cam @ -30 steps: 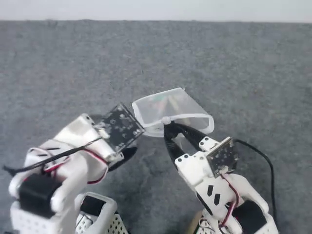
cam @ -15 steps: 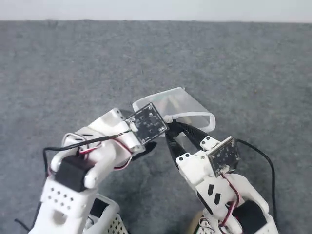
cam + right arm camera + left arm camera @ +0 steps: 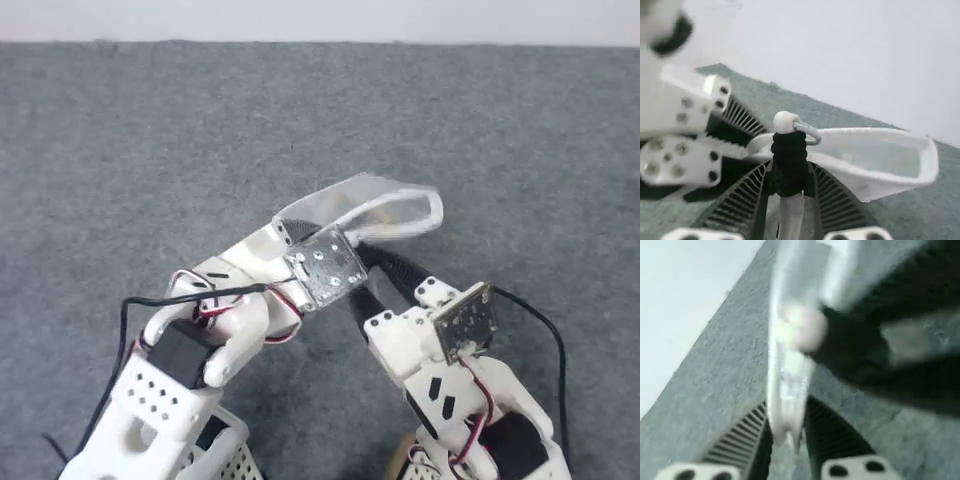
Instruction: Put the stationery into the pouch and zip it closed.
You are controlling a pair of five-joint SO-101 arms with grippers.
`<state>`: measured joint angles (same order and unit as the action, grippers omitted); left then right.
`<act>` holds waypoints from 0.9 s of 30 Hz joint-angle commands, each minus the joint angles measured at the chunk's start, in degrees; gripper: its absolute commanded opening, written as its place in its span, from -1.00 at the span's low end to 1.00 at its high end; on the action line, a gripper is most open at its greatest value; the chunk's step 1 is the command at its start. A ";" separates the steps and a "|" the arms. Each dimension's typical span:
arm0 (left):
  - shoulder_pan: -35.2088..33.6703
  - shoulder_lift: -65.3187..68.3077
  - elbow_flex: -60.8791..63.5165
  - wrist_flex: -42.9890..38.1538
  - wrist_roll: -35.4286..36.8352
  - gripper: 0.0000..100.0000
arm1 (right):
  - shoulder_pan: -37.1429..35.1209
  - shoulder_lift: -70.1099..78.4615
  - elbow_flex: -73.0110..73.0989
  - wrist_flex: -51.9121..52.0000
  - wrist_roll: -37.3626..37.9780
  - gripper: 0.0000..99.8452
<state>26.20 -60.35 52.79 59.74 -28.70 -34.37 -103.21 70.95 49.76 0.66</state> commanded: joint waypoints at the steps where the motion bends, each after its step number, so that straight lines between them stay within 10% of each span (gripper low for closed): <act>1: 0.70 -1.05 2.51 -5.10 1.93 -0.98 | 4.79 -0.84 1.05 -7.69 -0.62 -0.99; 27: 0.44 -1.14 4.79 -6.59 9.58 -0.98 | 13.05 -0.22 5.98 -19.91 -0.44 -0.99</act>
<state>26.73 -60.88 57.45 52.44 -20.35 -24.26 -103.03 78.77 32.35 0.66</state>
